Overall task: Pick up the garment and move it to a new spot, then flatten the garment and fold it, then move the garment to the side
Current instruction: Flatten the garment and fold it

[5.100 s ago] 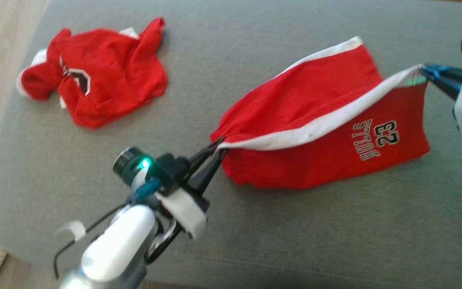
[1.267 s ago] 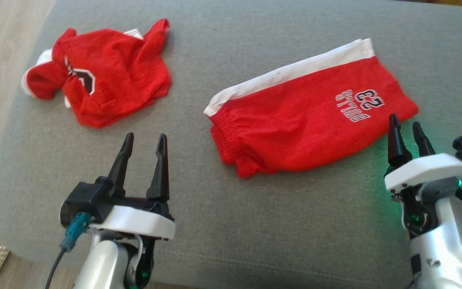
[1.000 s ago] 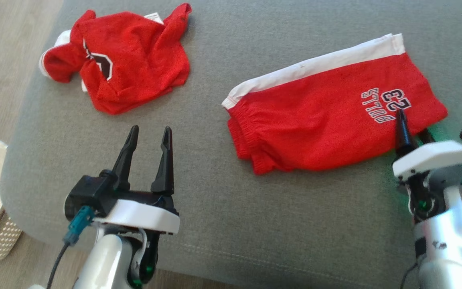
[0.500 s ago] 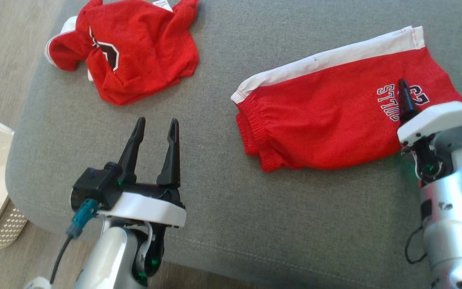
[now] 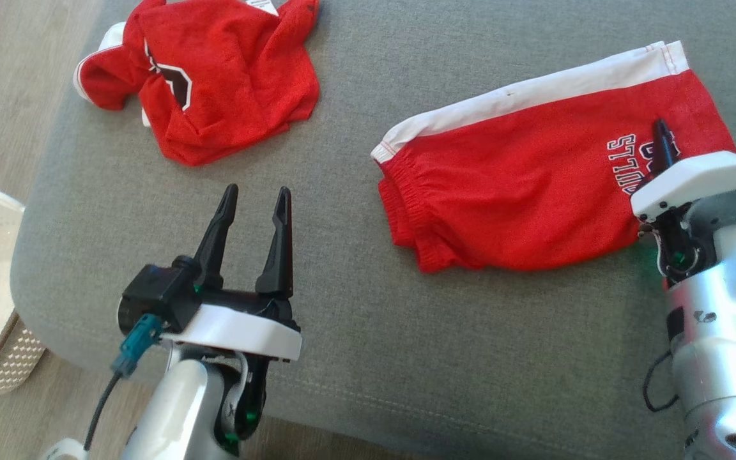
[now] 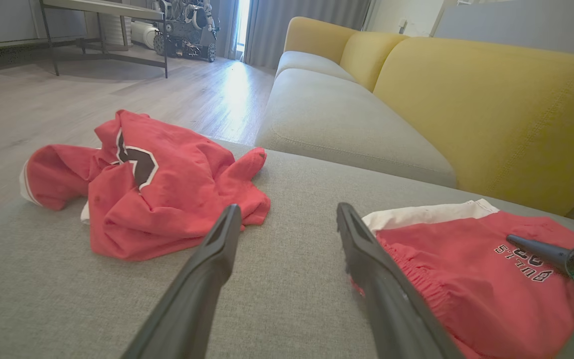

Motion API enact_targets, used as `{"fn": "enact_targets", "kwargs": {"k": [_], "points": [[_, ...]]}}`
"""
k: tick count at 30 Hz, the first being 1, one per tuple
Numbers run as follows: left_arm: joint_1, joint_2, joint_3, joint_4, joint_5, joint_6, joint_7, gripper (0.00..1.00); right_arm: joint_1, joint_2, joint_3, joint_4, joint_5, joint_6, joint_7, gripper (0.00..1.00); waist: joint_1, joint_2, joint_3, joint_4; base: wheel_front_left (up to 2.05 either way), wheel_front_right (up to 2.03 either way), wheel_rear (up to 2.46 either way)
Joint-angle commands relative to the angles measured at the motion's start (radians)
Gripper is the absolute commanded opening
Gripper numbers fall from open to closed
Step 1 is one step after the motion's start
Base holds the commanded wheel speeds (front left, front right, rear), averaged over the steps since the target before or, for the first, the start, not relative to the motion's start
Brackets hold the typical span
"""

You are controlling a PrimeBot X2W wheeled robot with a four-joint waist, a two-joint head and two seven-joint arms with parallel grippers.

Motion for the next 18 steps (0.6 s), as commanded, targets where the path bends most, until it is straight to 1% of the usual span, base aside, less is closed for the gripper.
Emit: {"fn": "enact_targets", "kwargs": {"k": [1, 5, 6, 8, 11, 14, 16, 18], "points": [[-0.032, 0.006, 0.035, -0.026, -0.006, 0.003, -0.005, 1.0, 0.015, 0.016, -0.003, -0.01, 0.019, 0.007, -0.039, 0.0, 0.0, -0.0001, -0.006, -0.007, 0.0, 0.0, 0.0], [-0.028, 0.006, 0.035, -0.023, -0.005, 0.002, -0.005, 1.0, 0.031, 0.0, -0.064, -0.014, 0.013, 0.007, -0.116, 0.0, 0.0, -0.0001, -0.02, -0.022, 0.0, 0.0, 0.0], [-0.028, 0.006, 0.035, -0.023, -0.005, 0.002, -0.005, 1.0, 0.031, 0.0, -0.064, -0.014, 0.013, 0.007, -0.116, 0.0, 0.0, -0.0001, -0.02, -0.022, 0.0, 0.0, 0.0], [-0.023, 0.006, 0.035, -0.021, -0.002, 0.0, -0.005, 1.0, 0.045, -0.008, -0.129, -0.007, 0.002, 0.007, -0.156, 0.0, 0.0, -0.0001, -0.029, -0.03, 0.0, 0.0, 0.0], [-0.014, 0.006, 0.039, -0.019, 0.003, 0.0, -0.005, 1.0, 0.069, -0.029, -0.285, 0.03, -0.1, 0.007, -0.232, 0.0, 0.0, -0.0001, -0.043, -0.046, 0.0, 0.0, 0.0], [-0.009, 0.006, 0.043, -0.017, 0.008, -0.003, -0.005, 1.0, 0.072, -0.01, -0.419, 0.033, -0.201, 0.007, -0.277, 0.0, 0.0, -0.0001, -0.056, -0.061, 0.0, 0.0, 0.0], [-0.006, 0.006, 0.046, -0.017, 0.011, -0.005, -0.005, 1.0, 0.066, 0.01, -0.468, 0.02, -0.251, 0.007, -0.284, 0.0, 0.0, -0.0001, -0.06, -0.071, 0.0, 0.0, 0.0], [-0.006, 0.006, 0.047, -0.017, 0.014, -0.007, -0.005, 1.0, 0.058, 0.026, -0.484, 0.008, -0.28, 0.007, -0.279, 0.0, 0.0, -0.0001, -0.061, -0.079, 0.0, 0.0, 0.0]]}}
